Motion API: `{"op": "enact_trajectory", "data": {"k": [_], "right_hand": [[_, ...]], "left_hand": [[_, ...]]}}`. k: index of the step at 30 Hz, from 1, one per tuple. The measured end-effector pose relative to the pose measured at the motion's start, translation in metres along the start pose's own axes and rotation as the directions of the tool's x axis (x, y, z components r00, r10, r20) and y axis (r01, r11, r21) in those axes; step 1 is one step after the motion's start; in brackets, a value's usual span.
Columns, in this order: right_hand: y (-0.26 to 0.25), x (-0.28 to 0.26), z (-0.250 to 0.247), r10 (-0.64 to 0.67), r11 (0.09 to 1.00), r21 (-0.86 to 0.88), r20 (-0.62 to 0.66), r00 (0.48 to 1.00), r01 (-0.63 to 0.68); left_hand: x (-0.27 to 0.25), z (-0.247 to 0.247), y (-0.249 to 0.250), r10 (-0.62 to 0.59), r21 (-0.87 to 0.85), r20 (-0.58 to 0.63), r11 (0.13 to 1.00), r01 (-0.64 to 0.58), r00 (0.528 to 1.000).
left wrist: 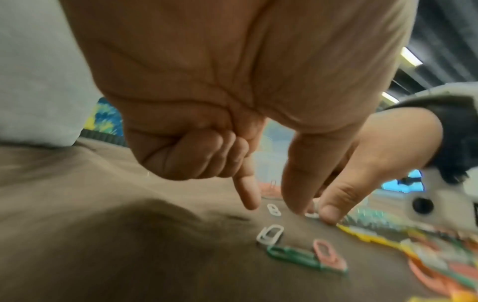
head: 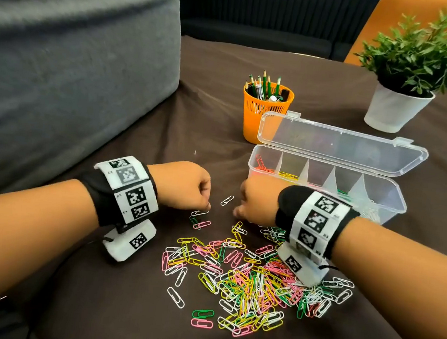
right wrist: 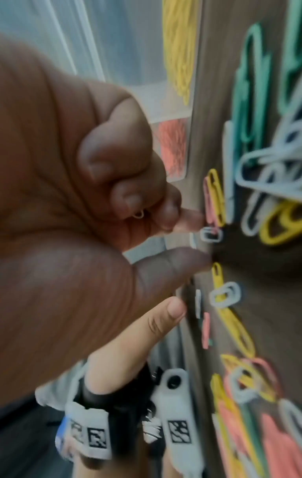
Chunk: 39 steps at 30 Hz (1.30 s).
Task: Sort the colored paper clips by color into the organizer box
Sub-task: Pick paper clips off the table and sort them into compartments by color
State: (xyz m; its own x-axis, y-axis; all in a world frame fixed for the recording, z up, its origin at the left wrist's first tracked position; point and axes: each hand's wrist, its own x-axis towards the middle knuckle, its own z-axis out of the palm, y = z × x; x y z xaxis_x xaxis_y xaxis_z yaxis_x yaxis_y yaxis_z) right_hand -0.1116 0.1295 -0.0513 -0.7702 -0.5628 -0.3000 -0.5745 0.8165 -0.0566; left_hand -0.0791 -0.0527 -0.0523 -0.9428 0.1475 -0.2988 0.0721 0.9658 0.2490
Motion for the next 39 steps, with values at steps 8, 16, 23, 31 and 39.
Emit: {"op": "enact_trajectory", "data": {"k": [8, 16, 23, 31, 39], "right_hand": [[0.002, 0.002, -0.002, -0.045, 0.984, 0.176, 0.016, 0.999, 0.041], [-0.005, 0.015, -0.011, -0.04, 0.823, 0.565, -0.049, 0.998, 0.061], [-0.006, 0.018, 0.003, -0.006, 0.734, 0.679, 0.021, 1.0, -0.01], [-0.009, 0.016, 0.0, -0.076, 0.996, 0.034, -0.021, 0.997, 0.077], [0.001, 0.007, -0.004, -0.099, 0.986, 0.13, -0.03, 0.995, 0.102]], "left_hand": [[-0.001, 0.009, -0.002, 0.02, 0.028, 0.007, 0.999, -0.02, 1.0], [-0.004, -0.006, -0.006, -0.119, -0.87, 0.201, 0.434, 0.233, 0.972], [-0.019, -0.007, -0.003, -0.017, -0.764, 0.123, 0.637, 0.106, 0.992], [-0.051, 0.002, -0.002, 0.011, 0.168, 0.198, 0.985, -0.045, 0.98], [-0.06, 0.014, 0.001, 0.008, 0.204, 0.199, 0.978, -0.05, 0.98]]}}
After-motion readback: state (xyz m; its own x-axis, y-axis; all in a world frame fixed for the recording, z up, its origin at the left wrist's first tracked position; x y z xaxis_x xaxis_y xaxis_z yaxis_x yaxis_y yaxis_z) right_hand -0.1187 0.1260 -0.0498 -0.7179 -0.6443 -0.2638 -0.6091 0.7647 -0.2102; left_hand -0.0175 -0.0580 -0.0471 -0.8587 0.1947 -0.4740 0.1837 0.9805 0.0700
